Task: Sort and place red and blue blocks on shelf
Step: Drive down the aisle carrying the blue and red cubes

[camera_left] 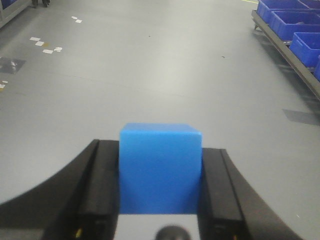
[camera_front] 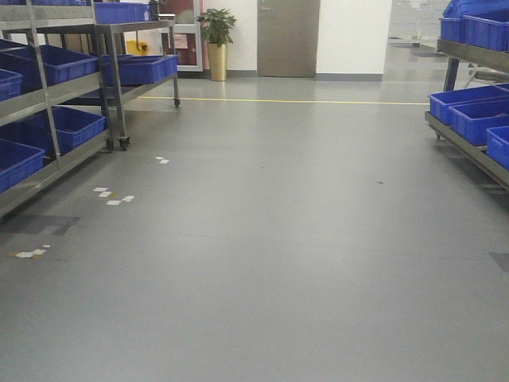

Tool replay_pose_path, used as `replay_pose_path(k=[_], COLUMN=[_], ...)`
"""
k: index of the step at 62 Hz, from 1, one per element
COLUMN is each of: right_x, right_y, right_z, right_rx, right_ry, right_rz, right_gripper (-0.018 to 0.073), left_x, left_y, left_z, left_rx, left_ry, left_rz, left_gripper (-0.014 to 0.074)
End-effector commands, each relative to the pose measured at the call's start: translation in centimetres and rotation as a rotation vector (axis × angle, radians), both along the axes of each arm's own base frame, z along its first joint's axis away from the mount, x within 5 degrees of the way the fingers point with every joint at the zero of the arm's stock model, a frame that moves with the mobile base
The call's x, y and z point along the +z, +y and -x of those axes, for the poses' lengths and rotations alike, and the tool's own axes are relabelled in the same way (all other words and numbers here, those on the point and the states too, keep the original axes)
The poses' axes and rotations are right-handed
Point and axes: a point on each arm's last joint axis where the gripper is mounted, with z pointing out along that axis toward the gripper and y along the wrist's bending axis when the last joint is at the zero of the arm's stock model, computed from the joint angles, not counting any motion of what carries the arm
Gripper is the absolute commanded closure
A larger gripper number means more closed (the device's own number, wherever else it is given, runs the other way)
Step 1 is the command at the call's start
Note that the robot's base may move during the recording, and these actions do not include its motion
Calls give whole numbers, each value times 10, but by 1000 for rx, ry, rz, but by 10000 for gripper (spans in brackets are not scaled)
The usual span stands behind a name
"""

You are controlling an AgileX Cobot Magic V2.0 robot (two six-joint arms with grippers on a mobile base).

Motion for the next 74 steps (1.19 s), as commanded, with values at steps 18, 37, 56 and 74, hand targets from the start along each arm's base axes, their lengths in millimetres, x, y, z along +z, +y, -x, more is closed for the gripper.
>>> replay_pose_path(k=[18, 37, 56, 74], right_x=[17, 17, 17, 17], right_y=[-1, -1, -1, -1], right_z=[-3, -3, -3, -3], right_rx=[-2, -2, -2, -2], right_ry=[-119, -119, -119, -119], right_rz=[15, 15, 15, 15], right_gripper=[493, 493, 493, 493], left_x=[17, 17, 17, 17], left_y=[-3, -3, -3, -3], left_z=[-2, -2, -2, -2], left_rx=[-24, -24, -24, -24], left_ry=[-108, -108, -108, -108], left_rz=[30, 30, 30, 30], left_gripper=[472, 472, 472, 472])
